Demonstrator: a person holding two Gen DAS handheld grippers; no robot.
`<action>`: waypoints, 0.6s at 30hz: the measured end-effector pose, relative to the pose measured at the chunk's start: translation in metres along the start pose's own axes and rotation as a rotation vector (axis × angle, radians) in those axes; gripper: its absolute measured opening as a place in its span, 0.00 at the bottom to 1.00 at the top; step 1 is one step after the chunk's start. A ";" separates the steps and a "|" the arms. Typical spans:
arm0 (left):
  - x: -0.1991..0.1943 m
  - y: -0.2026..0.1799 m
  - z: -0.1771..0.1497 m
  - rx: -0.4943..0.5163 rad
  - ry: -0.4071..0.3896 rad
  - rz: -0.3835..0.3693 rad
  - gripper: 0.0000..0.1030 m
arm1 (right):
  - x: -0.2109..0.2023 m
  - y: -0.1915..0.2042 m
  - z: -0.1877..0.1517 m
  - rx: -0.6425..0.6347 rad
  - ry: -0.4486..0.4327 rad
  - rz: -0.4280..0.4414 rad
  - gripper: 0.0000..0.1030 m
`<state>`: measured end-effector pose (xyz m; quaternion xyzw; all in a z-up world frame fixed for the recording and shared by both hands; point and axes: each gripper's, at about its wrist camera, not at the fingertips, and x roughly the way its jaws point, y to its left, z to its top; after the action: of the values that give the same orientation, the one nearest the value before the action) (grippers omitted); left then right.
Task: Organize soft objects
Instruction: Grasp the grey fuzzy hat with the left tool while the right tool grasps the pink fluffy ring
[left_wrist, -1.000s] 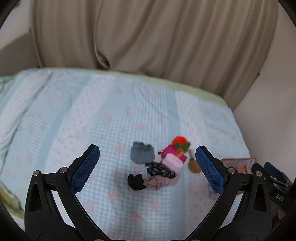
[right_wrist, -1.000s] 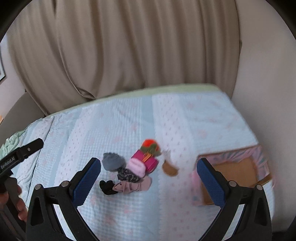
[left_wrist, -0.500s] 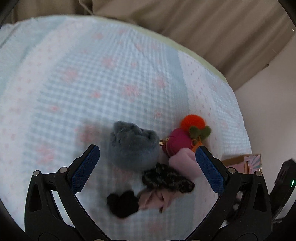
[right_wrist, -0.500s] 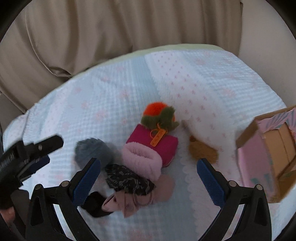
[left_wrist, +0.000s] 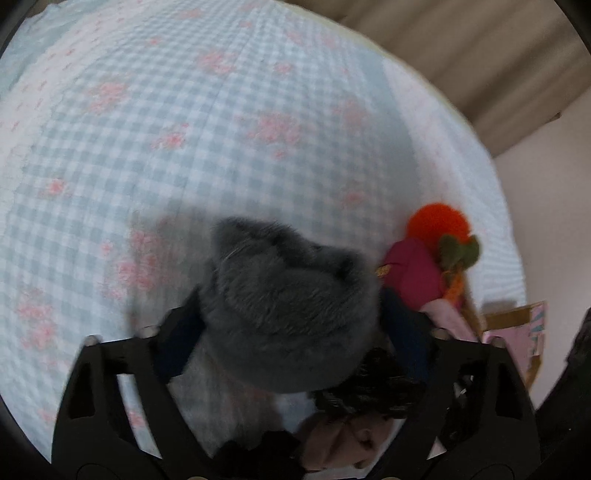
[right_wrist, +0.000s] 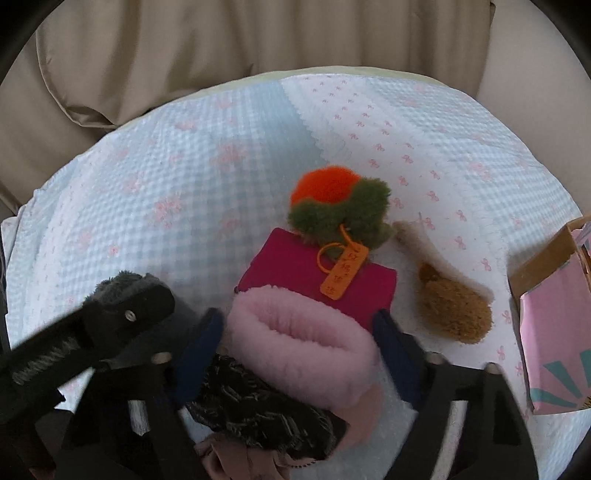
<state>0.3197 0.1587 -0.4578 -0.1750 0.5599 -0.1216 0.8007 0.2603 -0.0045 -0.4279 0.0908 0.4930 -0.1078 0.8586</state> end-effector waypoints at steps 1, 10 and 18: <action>0.004 0.000 0.001 0.009 0.011 0.033 0.67 | 0.001 0.000 0.000 0.002 0.003 -0.009 0.60; -0.013 0.009 0.001 0.006 -0.019 0.052 0.50 | -0.014 -0.001 0.001 0.009 -0.017 0.029 0.34; -0.056 -0.005 0.004 0.016 -0.088 0.056 0.50 | -0.053 -0.009 0.016 0.000 -0.079 0.075 0.32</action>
<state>0.3044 0.1767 -0.4062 -0.1577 0.5280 -0.0958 0.8289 0.2453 -0.0125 -0.3748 0.1049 0.4551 -0.0788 0.8807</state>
